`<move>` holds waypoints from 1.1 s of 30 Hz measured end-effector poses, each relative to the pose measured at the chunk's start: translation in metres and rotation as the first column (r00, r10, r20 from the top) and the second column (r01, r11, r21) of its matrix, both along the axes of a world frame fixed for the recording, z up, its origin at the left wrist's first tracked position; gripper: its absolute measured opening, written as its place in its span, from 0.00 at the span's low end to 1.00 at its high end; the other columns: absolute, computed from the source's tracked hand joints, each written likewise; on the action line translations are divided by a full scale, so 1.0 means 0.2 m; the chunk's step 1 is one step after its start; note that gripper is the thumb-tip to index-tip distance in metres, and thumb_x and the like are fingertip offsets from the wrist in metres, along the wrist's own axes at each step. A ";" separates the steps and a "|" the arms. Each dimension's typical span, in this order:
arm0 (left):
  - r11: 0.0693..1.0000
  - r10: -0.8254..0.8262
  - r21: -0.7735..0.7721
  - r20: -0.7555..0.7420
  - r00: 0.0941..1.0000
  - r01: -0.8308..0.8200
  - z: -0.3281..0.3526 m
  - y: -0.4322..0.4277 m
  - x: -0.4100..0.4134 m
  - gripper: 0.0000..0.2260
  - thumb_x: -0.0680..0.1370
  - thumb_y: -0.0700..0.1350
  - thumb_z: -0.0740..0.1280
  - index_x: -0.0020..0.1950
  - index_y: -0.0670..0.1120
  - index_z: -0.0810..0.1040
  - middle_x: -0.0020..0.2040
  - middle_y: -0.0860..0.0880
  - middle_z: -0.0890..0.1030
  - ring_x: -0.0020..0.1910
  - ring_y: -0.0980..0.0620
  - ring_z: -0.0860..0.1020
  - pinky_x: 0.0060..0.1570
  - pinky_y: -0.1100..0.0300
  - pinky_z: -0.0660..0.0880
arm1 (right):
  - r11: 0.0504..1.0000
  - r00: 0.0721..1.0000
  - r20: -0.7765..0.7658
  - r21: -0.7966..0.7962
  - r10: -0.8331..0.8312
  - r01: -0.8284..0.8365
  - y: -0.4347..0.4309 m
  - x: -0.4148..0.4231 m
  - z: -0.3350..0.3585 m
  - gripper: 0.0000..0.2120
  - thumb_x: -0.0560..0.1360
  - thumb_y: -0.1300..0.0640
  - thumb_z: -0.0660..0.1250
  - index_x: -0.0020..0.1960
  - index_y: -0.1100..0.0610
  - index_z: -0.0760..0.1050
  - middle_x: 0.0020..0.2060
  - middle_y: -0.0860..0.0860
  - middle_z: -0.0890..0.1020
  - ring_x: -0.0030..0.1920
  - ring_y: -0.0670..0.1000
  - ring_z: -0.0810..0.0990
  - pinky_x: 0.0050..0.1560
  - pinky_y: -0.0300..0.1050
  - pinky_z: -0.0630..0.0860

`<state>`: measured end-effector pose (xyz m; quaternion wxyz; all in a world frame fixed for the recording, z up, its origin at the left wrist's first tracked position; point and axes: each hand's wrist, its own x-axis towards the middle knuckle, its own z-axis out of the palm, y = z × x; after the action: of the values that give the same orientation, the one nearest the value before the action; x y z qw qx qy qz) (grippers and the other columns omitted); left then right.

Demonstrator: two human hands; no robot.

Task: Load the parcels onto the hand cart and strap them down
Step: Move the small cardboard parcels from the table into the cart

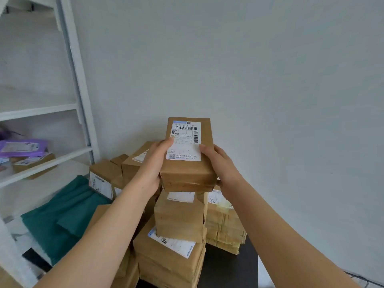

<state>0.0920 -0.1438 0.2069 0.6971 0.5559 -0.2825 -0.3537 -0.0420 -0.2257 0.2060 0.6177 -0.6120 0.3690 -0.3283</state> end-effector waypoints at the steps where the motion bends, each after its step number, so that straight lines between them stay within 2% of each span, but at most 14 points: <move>1: 0.999 0.010 -0.031 0.013 1.000 -0.010 0.01 0.00 -0.02 0.18 0.77 0.54 0.64 0.65 0.48 0.73 0.54 0.50 0.82 0.48 0.53 0.81 0.42 0.59 0.80 | 1.000 0.999 0.036 0.009 -0.001 0.000 0.00 -0.02 0.00 0.28 0.71 0.42 0.68 0.69 0.44 0.67 0.57 0.46 0.80 0.51 0.48 0.81 0.46 0.43 0.77; 3: 0.996 0.032 -0.082 0.040 0.999 -0.028 0.02 0.01 -0.07 0.14 0.77 0.49 0.65 0.63 0.49 0.71 0.50 0.53 0.82 0.41 0.59 0.80 0.30 0.66 0.77 | 1.000 0.993 0.115 0.022 -0.021 0.019 0.01 -0.05 -0.01 0.24 0.72 0.46 0.69 0.67 0.45 0.69 0.53 0.46 0.83 0.50 0.49 0.82 0.46 0.45 0.79; 5: 0.991 0.013 -0.130 0.036 0.999 -0.008 0.02 0.01 -0.11 0.15 0.77 0.46 0.66 0.63 0.50 0.71 0.51 0.53 0.82 0.43 0.57 0.82 0.34 0.63 0.79 | 0.999 0.983 0.177 0.027 -0.041 0.037 0.03 -0.11 -0.02 0.22 0.73 0.48 0.68 0.65 0.45 0.70 0.52 0.47 0.84 0.51 0.51 0.83 0.46 0.47 0.80; 7: 0.984 -0.023 -0.176 0.033 0.999 0.029 0.02 0.01 -0.17 0.21 0.75 0.46 0.69 0.67 0.51 0.70 0.56 0.51 0.81 0.50 0.52 0.82 0.44 0.54 0.80 | 0.999 0.974 0.224 0.011 -0.041 0.039 0.05 -0.17 -0.03 0.19 0.74 0.49 0.67 0.64 0.45 0.71 0.52 0.47 0.84 0.53 0.52 0.83 0.49 0.50 0.81; 8: 0.980 -0.047 -0.190 0.025 0.999 0.051 0.01 0.00 -0.20 0.24 0.73 0.47 0.70 0.68 0.53 0.69 0.57 0.51 0.81 0.51 0.52 0.82 0.46 0.52 0.80 | 0.999 0.970 0.238 -0.009 -0.041 0.044 0.05 -0.22 -0.03 0.18 0.75 0.50 0.66 0.64 0.45 0.71 0.52 0.47 0.84 0.54 0.51 0.82 0.50 0.51 0.81; 11: 0.964 -0.174 -0.208 -0.020 0.984 0.166 -0.03 -0.03 -0.31 0.25 0.74 0.46 0.70 0.69 0.54 0.67 0.53 0.52 0.83 0.48 0.53 0.83 0.41 0.55 0.79 | 0.993 0.972 0.225 -0.080 -0.065 0.084 0.07 -0.38 -0.04 0.19 0.75 0.48 0.65 0.65 0.42 0.70 0.52 0.45 0.84 0.54 0.49 0.82 0.51 0.49 0.80; 15: 0.923 -0.343 -0.198 -0.037 0.939 0.329 -0.11 -0.09 -0.49 0.21 0.74 0.47 0.70 0.66 0.55 0.70 0.55 0.51 0.82 0.50 0.52 0.82 0.41 0.55 0.79 | 0.985 0.973 0.165 -0.037 -0.162 0.171 0.07 -0.62 -0.10 0.25 0.69 0.40 0.67 0.66 0.36 0.68 0.57 0.43 0.81 0.61 0.51 0.77 0.64 0.59 0.73; 18: 0.899 -0.414 -0.171 -0.036 0.910 0.402 -0.17 -0.14 -0.65 0.24 0.74 0.48 0.70 0.68 0.55 0.68 0.56 0.52 0.81 0.50 0.53 0.82 0.39 0.58 0.79 | 0.976 0.967 0.133 -0.007 -0.216 0.219 0.07 -0.81 -0.17 0.22 0.70 0.40 0.66 0.64 0.40 0.72 0.58 0.45 0.81 0.62 0.53 0.77 0.66 0.61 0.70; 21: 0.880 -0.463 -0.140 -0.045 0.885 0.453 -0.24 -0.19 -0.82 0.30 0.72 0.49 0.72 0.71 0.54 0.65 0.59 0.51 0.80 0.52 0.52 0.81 0.42 0.55 0.79 | 0.965 0.957 0.126 0.028 -0.261 0.260 0.08 -1.00 -0.23 0.22 0.70 0.40 0.65 0.63 0.42 0.74 0.58 0.46 0.81 0.62 0.54 0.78 0.67 0.60 0.69; 24: 0.867 -0.496 -0.089 -0.074 0.865 0.490 -0.31 -0.24 -0.97 0.36 0.69 0.48 0.75 0.73 0.55 0.62 0.59 0.50 0.80 0.51 0.50 0.82 0.43 0.53 0.79 | 0.973 0.967 0.113 0.055 -0.229 0.224 0.08 -1.22 -0.32 0.22 0.70 0.42 0.66 0.64 0.40 0.73 0.59 0.47 0.80 0.62 0.55 0.77 0.65 0.61 0.71; 26: 0.858 -0.514 -0.057 -0.108 0.851 0.510 -0.37 -0.28 -1.08 0.33 0.70 0.47 0.73 0.72 0.54 0.63 0.56 0.49 0.82 0.50 0.49 0.83 0.42 0.53 0.79 | 0.980 0.978 0.098 0.095 -0.186 0.177 0.07 -1.37 -0.38 0.24 0.70 0.43 0.66 0.66 0.40 0.71 0.59 0.48 0.80 0.58 0.53 0.79 0.58 0.56 0.77; 28: 0.848 -0.528 -0.018 -0.130 0.839 0.530 -0.43 -0.32 -1.20 0.28 0.71 0.47 0.72 0.70 0.53 0.67 0.53 0.50 0.84 0.48 0.50 0.83 0.44 0.51 0.79 | 0.976 0.982 0.060 0.136 -0.181 0.171 0.06 -1.53 -0.44 0.26 0.69 0.43 0.67 0.66 0.40 0.71 0.56 0.50 0.81 0.49 0.50 0.81 0.45 0.46 0.79; 31: 0.838 -0.535 0.034 -0.134 0.834 0.544 -0.54 -0.38 -1.45 0.18 0.73 0.48 0.70 0.63 0.54 0.74 0.48 0.52 0.85 0.46 0.52 0.84 0.43 0.53 0.80 | 0.966 0.981 0.033 0.184 -0.193 0.184 -0.01 -1.79 -0.55 0.25 0.68 0.44 0.67 0.65 0.43 0.73 0.55 0.51 0.82 0.47 0.48 0.81 0.42 0.42 0.77; 33: 0.828 -0.544 0.074 -0.131 0.829 0.556 -0.61 -0.44 -1.65 0.17 0.74 0.49 0.69 0.63 0.55 0.74 0.50 0.52 0.85 0.48 0.52 0.83 0.45 0.53 0.79 | 0.956 0.978 0.033 0.218 -0.207 0.195 -0.08 -1.97 -0.62 0.25 0.68 0.44 0.67 0.65 0.44 0.73 0.54 0.52 0.82 0.45 0.47 0.81 0.40 0.40 0.76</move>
<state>-0.2372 -0.2315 0.0858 0.5480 0.4689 -0.3741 -0.5830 -0.4360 -0.2413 0.0813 0.6531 -0.4920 0.4452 -0.3650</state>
